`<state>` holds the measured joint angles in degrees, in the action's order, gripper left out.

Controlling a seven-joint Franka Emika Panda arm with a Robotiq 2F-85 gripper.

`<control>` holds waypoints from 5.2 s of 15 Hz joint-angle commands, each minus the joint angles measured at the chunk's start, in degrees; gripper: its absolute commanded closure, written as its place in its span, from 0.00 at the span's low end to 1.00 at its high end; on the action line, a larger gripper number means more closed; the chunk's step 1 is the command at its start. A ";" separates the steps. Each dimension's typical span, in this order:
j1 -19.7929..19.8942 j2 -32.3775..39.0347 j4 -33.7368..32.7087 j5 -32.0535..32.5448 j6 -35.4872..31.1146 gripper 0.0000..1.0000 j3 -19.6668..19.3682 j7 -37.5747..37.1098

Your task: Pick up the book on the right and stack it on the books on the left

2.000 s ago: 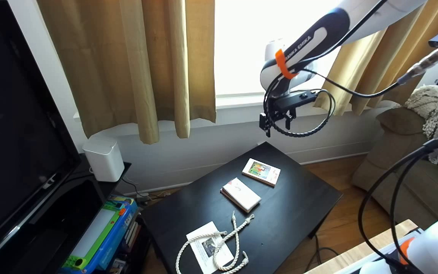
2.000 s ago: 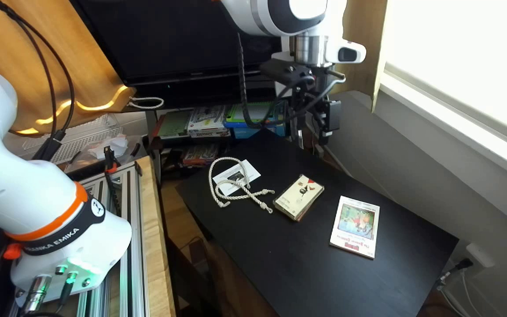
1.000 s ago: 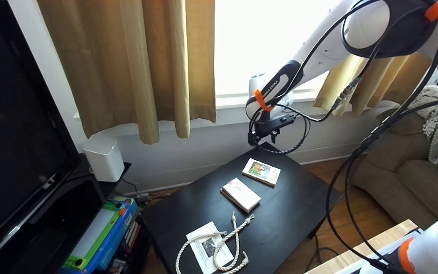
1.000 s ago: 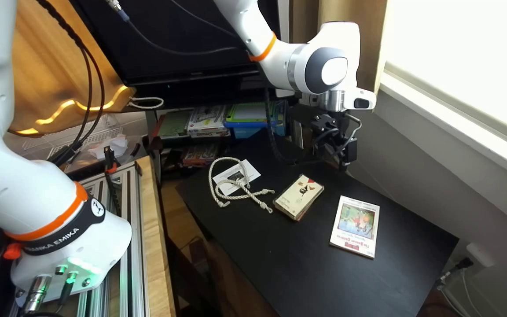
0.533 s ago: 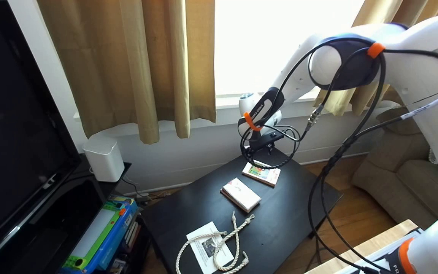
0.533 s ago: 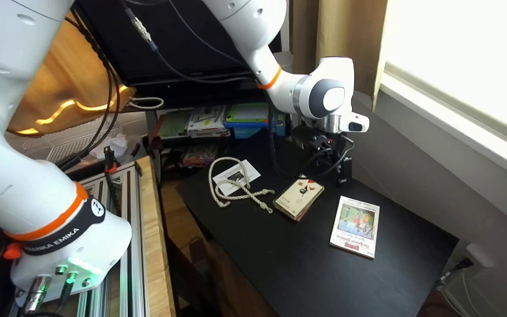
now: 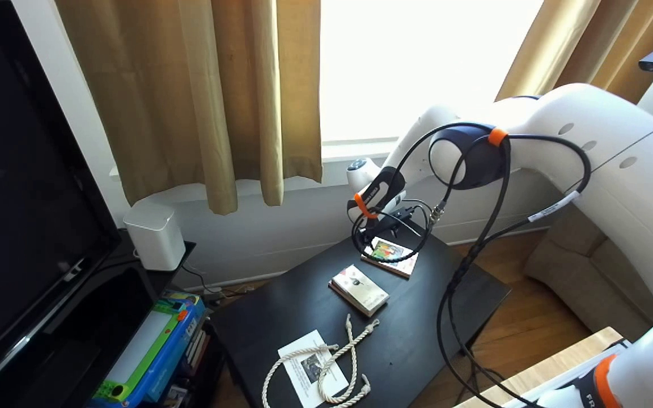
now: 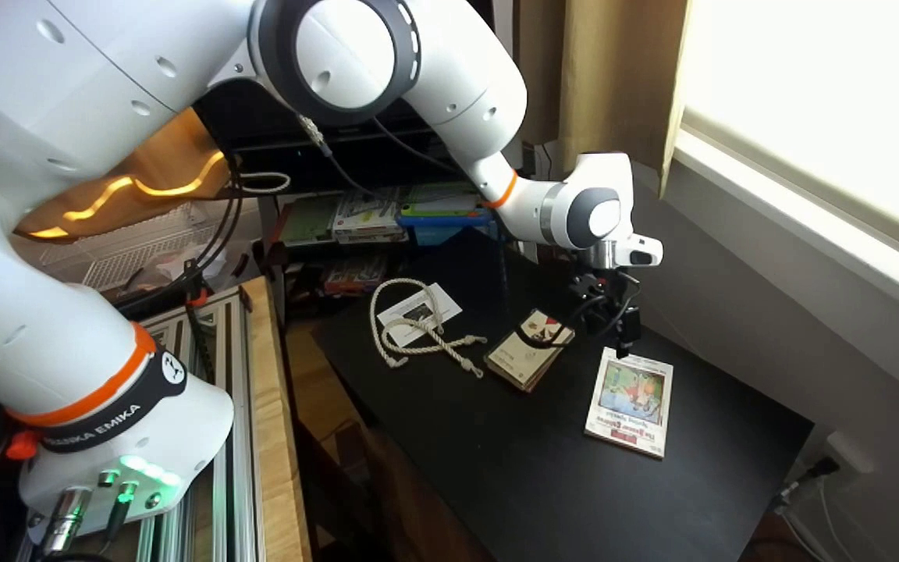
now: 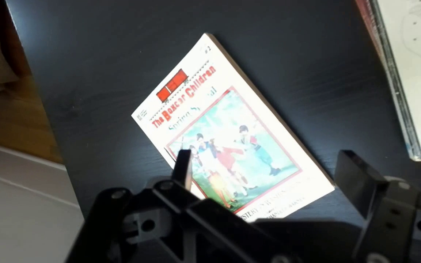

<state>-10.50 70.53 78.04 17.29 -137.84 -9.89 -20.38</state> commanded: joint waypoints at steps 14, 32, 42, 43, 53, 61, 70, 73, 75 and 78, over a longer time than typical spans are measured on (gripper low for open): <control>0.01 13.37 -16.52 -1.86 -0.07 0.00 -1.73 0.02; -0.92 15.19 -12.85 -0.11 -11.84 0.00 -2.25 6.36; -1.16 15.19 -10.17 1.24 -8.86 0.00 -3.98 9.42; -0.90 15.20 -9.76 1.50 -9.95 0.00 -3.97 9.87; -0.28 15.15 -7.24 2.65 -13.47 0.77 -3.30 12.99; 1.27 16.61 -10.61 0.91 -13.20 1.00 -2.05 15.53; 3.17 15.46 -12.54 0.26 -12.04 0.99 -0.02 18.21; 3.62 13.48 -11.35 0.65 -11.43 0.99 1.29 19.43; 3.45 12.03 -10.32 0.48 -9.79 0.99 1.88 19.71; 3.32 9.81 -8.78 0.27 -7.17 0.99 2.69 19.38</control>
<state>-7.78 83.28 66.52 18.42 -147.79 -8.93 -2.55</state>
